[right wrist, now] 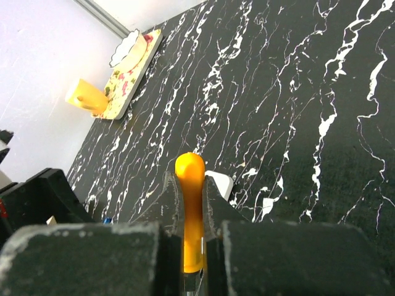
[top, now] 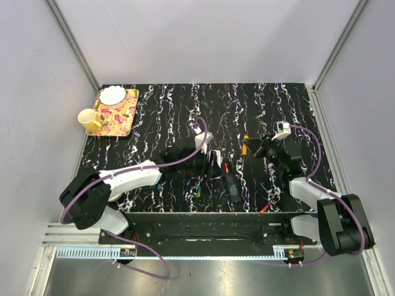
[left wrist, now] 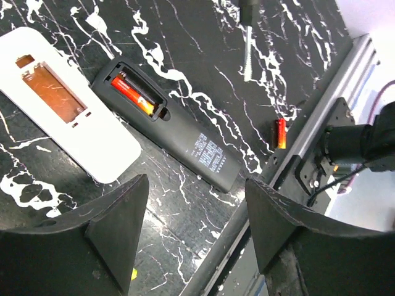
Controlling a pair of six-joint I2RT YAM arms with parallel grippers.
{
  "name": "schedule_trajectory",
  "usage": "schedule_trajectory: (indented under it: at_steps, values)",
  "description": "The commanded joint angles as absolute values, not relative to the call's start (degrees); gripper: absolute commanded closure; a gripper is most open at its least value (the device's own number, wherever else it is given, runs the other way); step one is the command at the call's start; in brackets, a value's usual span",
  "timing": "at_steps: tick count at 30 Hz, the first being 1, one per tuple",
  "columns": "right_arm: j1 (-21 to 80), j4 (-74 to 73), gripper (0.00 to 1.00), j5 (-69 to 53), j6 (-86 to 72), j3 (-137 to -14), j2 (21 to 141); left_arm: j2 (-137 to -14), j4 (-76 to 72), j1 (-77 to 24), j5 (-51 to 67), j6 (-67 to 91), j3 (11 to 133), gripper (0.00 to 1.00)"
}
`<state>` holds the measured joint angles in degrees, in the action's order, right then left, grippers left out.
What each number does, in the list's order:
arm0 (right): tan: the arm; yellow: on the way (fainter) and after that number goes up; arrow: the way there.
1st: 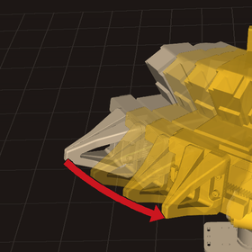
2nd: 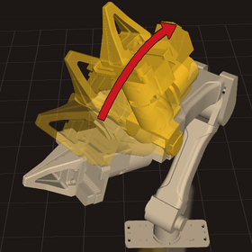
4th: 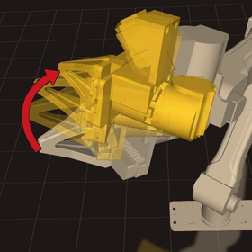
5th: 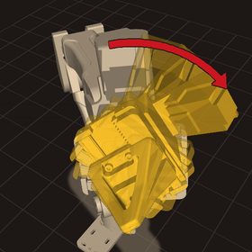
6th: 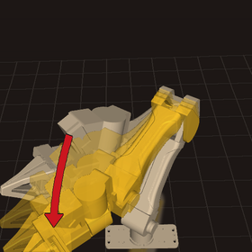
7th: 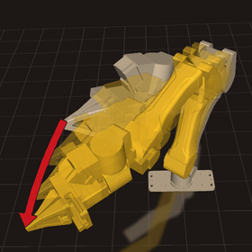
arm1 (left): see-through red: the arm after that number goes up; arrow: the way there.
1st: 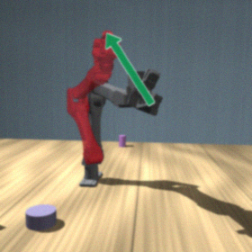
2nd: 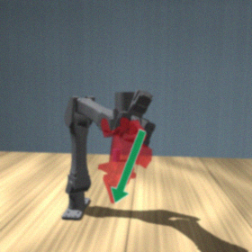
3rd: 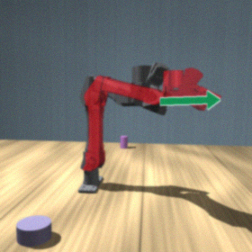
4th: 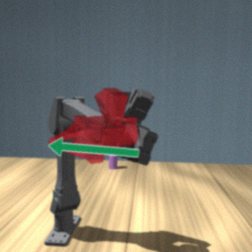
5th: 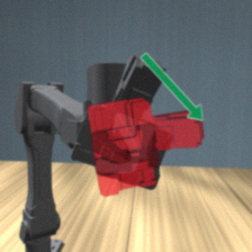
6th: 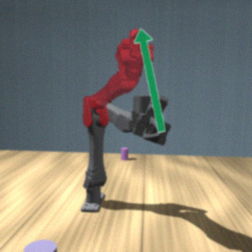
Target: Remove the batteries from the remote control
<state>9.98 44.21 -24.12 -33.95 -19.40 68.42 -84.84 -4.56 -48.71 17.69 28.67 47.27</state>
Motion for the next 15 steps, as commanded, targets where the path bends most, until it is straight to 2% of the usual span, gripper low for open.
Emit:
schedule_trajectory:
  at_steps: [1,6,15]
  values:
    - [11.42,51.85,1.0,-20.4,-36.2,-20.92,70.22,-81.39,-18.42,-47.11,25.3,30.58,43.86,0.32]
    - [14.75,56.6,1.0,-19.16,-40.95,-21.0,71.28,-84.36,-29.96,-45.97,33.55,33.92,45.25,0.3]
    - [17.4,55.72,1.0,-18.72,-44.3,-21.27,67.68,-98.69,-30.32,-45.88,36.74,35.16,60.81,0.32]
